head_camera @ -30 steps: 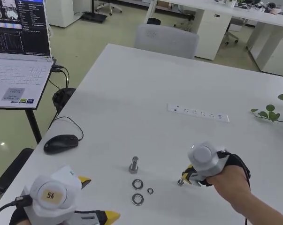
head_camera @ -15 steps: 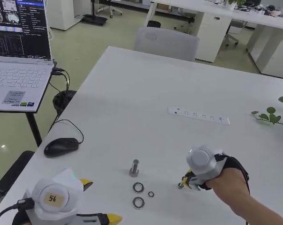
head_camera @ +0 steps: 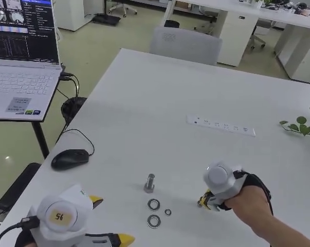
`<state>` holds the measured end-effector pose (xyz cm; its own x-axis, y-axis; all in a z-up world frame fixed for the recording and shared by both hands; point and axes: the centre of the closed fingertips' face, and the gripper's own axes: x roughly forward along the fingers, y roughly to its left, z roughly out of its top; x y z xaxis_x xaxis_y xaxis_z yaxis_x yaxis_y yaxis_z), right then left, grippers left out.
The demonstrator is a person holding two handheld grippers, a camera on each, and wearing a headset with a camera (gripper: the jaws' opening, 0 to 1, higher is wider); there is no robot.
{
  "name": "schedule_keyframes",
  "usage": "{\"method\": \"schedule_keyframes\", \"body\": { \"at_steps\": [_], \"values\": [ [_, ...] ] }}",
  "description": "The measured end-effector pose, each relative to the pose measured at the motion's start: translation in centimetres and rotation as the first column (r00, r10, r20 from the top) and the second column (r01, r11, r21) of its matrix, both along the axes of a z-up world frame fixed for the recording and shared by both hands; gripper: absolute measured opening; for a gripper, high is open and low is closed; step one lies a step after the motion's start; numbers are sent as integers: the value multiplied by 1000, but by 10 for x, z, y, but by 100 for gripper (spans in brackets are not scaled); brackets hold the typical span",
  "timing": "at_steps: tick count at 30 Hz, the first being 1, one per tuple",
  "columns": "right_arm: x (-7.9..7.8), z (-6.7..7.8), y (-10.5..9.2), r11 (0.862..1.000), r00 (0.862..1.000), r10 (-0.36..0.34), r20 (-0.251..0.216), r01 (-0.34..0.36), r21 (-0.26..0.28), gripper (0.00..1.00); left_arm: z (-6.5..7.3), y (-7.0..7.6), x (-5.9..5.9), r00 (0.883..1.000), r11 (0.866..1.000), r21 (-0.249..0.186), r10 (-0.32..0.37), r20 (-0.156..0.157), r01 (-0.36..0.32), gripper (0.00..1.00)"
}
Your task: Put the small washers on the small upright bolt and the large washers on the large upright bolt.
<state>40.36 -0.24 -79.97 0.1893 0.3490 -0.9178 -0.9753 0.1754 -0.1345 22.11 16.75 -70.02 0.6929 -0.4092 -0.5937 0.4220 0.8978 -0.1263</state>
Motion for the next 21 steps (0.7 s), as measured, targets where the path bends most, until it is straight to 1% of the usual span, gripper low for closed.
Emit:
{"method": "schedule_keyframes", "body": {
  "at_steps": [6,13,21],
  "values": [
    [0,-8,0,1000,1000,1,-10,-1,-14,13,0,2,0,1000,1000,0,8,-2,-8,69],
    [1,-13,-4,1000,1000,-9,-21,9,-21,13,-1,4,-1,1000,1000,2,12,-5,-12,69],
    [8,-13,-7,1000,1000,-21,-11,20,-22,14,0,6,-1,1000,1000,5,17,-5,-17,69]
  ]
}}
